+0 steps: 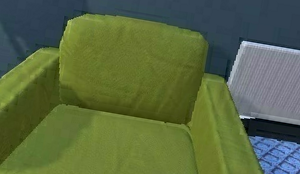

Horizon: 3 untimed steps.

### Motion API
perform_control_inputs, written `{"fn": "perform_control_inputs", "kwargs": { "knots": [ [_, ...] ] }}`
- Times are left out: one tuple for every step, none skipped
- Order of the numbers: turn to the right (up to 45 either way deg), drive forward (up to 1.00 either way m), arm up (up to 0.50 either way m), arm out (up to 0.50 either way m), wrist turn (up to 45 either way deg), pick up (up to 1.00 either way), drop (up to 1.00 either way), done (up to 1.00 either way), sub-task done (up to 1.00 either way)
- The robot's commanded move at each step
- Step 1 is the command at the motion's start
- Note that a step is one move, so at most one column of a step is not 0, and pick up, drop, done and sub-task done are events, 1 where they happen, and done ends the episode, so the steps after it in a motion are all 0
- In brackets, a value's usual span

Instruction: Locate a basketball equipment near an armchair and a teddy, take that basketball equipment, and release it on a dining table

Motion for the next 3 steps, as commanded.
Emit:
{"fn": "perform_control_inputs", "kwargs": {
  "knots": [
    [0.0, 0.00, 0.38, 0.00, 0.0, 0.00, 0.00, 0.00, 0.00],
    [0.0, 0.00, 0.00, 0.50, 0.0, 0.00, 0.00, 0.00, 0.00],
    [0.0, 0.00, 0.00, 0.00, 45.0, 0.00, 0.00, 0.00, 0.00]
  ]
}}
